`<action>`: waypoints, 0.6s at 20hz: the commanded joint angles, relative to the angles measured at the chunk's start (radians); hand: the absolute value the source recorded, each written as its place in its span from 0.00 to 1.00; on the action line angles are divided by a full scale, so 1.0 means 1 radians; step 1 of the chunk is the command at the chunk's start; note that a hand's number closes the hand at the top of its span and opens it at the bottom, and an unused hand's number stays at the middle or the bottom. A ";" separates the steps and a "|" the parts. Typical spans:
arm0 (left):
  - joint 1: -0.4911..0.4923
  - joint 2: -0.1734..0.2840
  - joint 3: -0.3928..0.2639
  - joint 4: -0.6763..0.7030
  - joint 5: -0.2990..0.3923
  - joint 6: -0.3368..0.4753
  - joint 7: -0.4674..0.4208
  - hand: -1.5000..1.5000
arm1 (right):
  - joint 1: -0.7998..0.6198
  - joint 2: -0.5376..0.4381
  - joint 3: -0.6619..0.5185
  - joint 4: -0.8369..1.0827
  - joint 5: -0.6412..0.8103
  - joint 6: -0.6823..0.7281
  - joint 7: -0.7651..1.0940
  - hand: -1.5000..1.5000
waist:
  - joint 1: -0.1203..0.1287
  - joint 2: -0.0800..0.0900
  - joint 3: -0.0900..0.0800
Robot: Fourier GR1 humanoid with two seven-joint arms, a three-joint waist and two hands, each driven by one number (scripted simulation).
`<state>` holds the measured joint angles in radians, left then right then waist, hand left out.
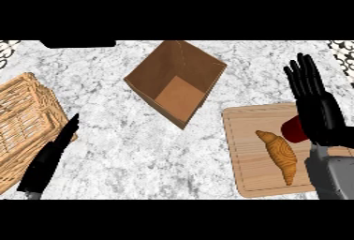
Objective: Pick the can from the cutting board and place it in the cardboard box
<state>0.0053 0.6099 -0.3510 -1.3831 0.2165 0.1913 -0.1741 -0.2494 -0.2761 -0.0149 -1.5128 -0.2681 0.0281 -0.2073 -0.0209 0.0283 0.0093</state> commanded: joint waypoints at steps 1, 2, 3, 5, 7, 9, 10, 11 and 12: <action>-0.076 0.016 0.075 0.080 0.001 -0.031 0.018 0.50 | -0.020 -0.043 -0.079 0.120 -0.054 0.066 -0.004 0.00 | 0.020 -0.025 -0.009; -0.088 -0.003 0.080 0.096 -0.023 0.044 0.063 0.50 | 0.057 -0.081 -0.074 0.065 -0.081 0.127 0.012 0.00 | 0.010 -0.026 -0.009; -0.068 0.019 0.098 0.059 -0.038 0.097 0.078 0.50 | 0.076 -0.101 -0.087 0.113 -0.095 0.163 0.005 0.00 | 0.016 -0.027 -0.008; -0.088 0.083 0.172 0.055 -0.030 0.146 0.139 0.50 | 0.092 -0.180 -0.139 0.162 -0.166 0.252 0.055 0.00 | 0.019 -0.026 -0.005; -0.063 0.065 0.140 0.077 -0.031 0.121 0.099 0.50 | 0.038 -0.413 -0.031 0.025 0.200 0.217 -0.008 0.00 | 0.033 -0.039 -0.044; -0.057 0.062 0.165 0.085 -0.022 0.149 0.116 0.50 | 0.136 -0.481 -0.005 0.081 0.345 0.200 -0.065 0.00 | 0.022 -0.020 -0.011; -0.079 0.040 0.164 0.097 -0.032 0.178 0.142 0.50 | 0.203 -0.421 0.015 0.150 0.354 0.196 -0.153 0.00 | 0.013 -0.016 -0.005; -0.069 0.037 0.156 0.086 -0.062 0.208 0.146 0.50 | 0.272 -0.351 -0.006 0.242 0.303 0.206 -0.276 0.00 | 0.017 -0.021 -0.004; -0.111 0.059 0.173 0.093 -0.040 0.167 0.176 0.50 | 0.246 -0.333 -0.108 0.332 0.152 0.270 -0.355 0.00 | 0.013 -0.021 -0.004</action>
<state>-0.0711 0.6599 -0.1998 -1.3017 0.1813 0.3426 -0.0470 -0.0837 -0.6098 -0.0608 -1.3433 -0.0846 0.2373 -0.3505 -0.0043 0.0067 -0.0009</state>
